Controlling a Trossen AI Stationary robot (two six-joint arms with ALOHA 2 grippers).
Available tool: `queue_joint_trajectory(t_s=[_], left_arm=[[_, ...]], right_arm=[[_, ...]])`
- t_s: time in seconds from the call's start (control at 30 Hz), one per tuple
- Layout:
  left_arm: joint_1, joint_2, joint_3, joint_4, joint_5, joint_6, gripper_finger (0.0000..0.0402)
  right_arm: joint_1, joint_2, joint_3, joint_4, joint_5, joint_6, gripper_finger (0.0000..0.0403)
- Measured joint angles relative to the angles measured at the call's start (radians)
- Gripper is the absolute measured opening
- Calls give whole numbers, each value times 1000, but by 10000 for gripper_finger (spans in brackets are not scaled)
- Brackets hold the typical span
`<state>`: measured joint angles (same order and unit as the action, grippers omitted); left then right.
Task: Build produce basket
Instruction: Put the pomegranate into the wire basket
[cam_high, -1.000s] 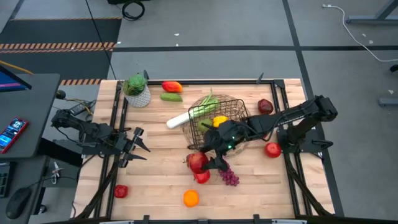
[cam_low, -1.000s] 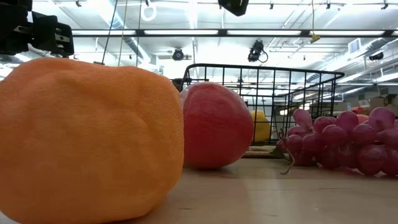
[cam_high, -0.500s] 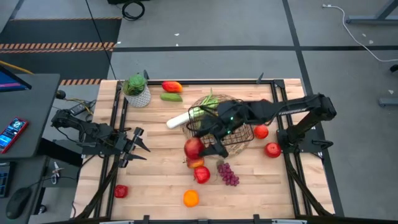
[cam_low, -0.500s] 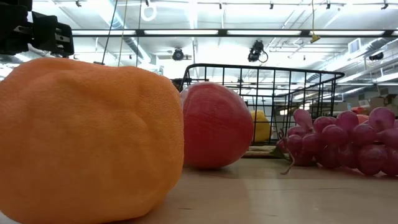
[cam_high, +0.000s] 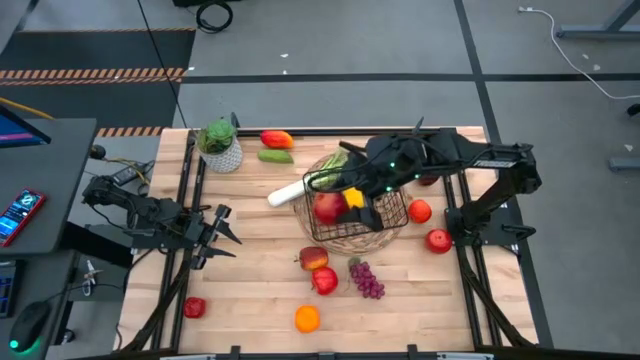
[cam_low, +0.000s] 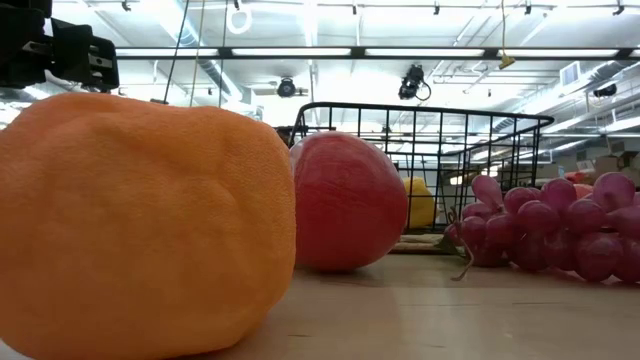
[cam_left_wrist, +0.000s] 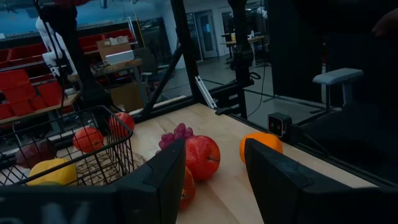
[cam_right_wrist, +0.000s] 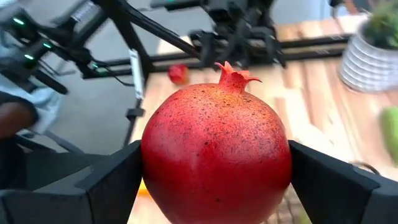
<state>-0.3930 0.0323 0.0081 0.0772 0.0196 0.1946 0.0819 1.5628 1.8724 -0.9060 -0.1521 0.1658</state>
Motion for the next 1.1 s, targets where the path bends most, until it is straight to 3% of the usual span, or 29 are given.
queue_joint_trajectory(t_s=[0.2, 0.43, 0.57, 1.1], left_arm=[[0, 0, 0, 0, 0, 0, 172], [0, 0, 0, 0, 0, 0, 172], [0, 0, 0, 0, 0, 0, 172], [0, 0, 0, 0, 0, 0, 172]], right_arm=[[-37, 1, 14, -80, 41, -45, 373], [-74, 1, -1, -195, 212, -301, 374], [-97, 4, -24, -247, 222, -404, 373], [-190, 8, -362, -246, 242, -521, 373]])
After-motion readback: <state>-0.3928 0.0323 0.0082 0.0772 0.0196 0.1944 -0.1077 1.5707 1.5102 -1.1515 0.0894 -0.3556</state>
